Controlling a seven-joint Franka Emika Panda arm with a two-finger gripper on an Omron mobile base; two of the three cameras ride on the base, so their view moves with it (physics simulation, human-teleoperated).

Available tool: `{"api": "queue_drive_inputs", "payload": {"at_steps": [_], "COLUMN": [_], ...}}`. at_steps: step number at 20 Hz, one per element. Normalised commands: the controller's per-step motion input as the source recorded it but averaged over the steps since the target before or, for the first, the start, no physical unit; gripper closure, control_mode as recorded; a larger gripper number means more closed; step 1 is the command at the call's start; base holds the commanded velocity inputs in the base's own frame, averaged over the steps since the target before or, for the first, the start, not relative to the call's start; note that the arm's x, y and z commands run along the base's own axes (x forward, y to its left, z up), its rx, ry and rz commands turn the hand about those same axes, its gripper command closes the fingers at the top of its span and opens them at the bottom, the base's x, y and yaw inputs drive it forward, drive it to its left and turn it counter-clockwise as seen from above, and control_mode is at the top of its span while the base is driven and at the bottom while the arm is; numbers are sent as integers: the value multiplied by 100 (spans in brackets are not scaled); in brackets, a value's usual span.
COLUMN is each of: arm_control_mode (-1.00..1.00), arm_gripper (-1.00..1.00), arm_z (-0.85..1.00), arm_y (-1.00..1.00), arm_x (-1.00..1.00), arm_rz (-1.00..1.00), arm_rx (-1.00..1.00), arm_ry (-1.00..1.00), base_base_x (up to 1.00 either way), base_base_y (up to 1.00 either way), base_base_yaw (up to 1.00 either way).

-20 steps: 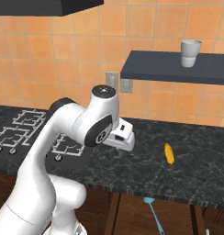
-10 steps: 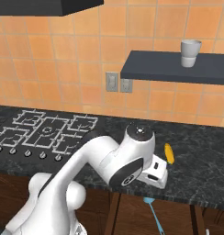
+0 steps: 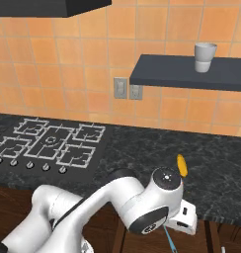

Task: Pick the ladle from the drawer and place it on the counter.

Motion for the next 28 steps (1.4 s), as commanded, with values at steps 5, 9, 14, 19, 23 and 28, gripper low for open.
{"api": "queue_drive_inputs", "payload": {"at_steps": [5, 9, 14, 19, 23, 28], "arm_control_mode": [-100, -100, -100, -100, -100, -100], "arm_gripper": [-100, -100, -100, -100, -100, -100], "arm_z": [-74, -47, -45, -48, -39, -24], "arm_y": [0, 0, 0, 0, 0, -13], "arm_x": [-18, -2, 0, -1, 0, -20], "arm_rz": [0, 0, 2, 10, 6, 2], "arm_rx": [-17, -3, 0, 0, 0, 0], "arm_ry": [11, 11, 5, 8, 9, 6], "base_base_x": [0, 0, 0, 0, 0, 0], "base_base_y": [0, 0, 0, 0, 0, 0], "base_base_yaw": [0, 0, 0, 0, 0, 0]}}
